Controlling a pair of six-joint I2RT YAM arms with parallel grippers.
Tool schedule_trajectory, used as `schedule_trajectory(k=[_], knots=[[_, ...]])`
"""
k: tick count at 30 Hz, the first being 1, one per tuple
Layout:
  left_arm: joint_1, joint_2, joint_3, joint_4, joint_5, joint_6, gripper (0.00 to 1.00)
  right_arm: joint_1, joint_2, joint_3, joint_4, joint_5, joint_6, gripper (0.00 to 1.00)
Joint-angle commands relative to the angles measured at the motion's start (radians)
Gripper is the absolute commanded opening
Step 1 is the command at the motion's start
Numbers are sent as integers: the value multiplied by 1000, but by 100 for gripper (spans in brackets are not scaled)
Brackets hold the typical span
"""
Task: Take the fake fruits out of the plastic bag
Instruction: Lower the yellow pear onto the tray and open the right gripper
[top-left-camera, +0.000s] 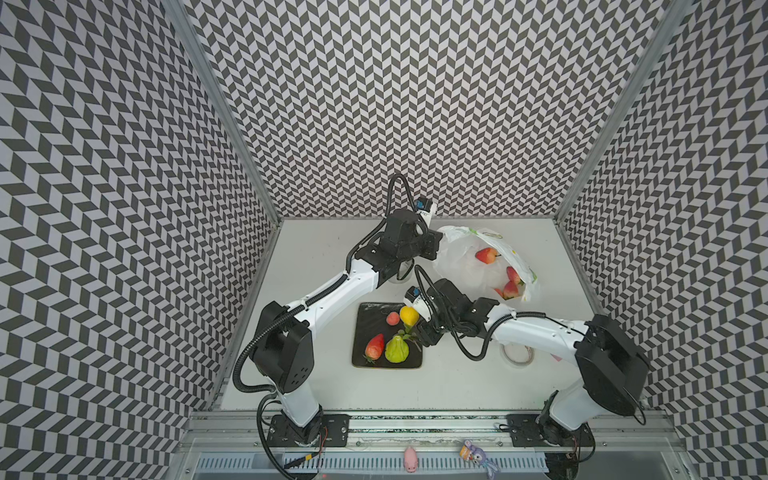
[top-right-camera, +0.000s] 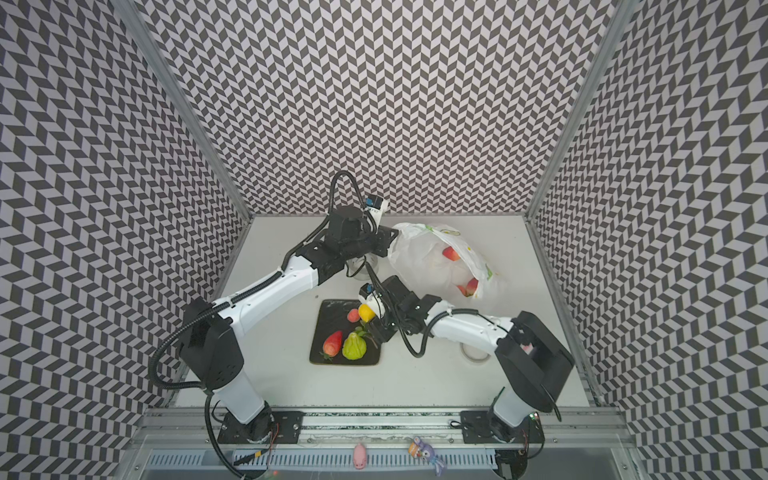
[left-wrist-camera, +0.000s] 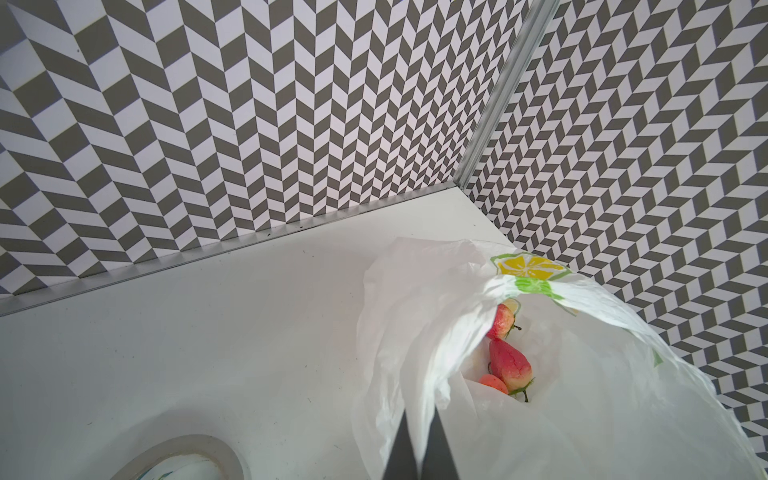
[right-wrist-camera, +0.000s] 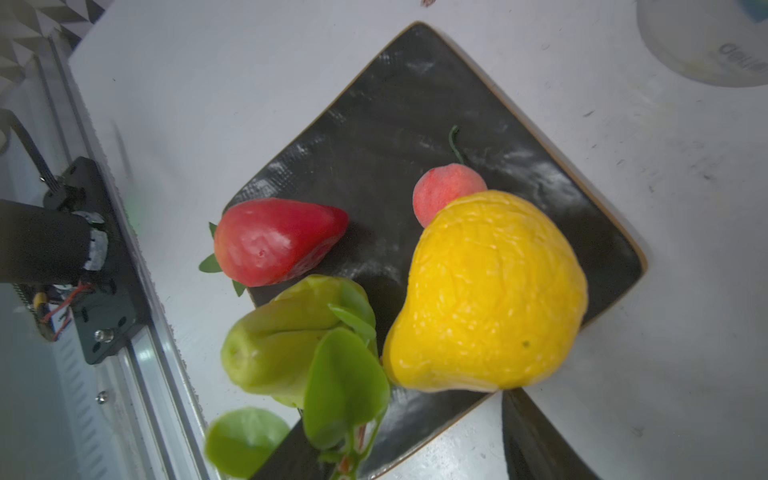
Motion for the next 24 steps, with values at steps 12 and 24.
schedule_trajectory(k=[12, 24], knots=[[-5, -10, 23, 10, -13, -4, 0, -10, 60, 5, 115, -1, 72, 33], [-3, -7, 27, 12, -11, 2, 0, -10, 136, 10, 111, -30, 69, 58]])
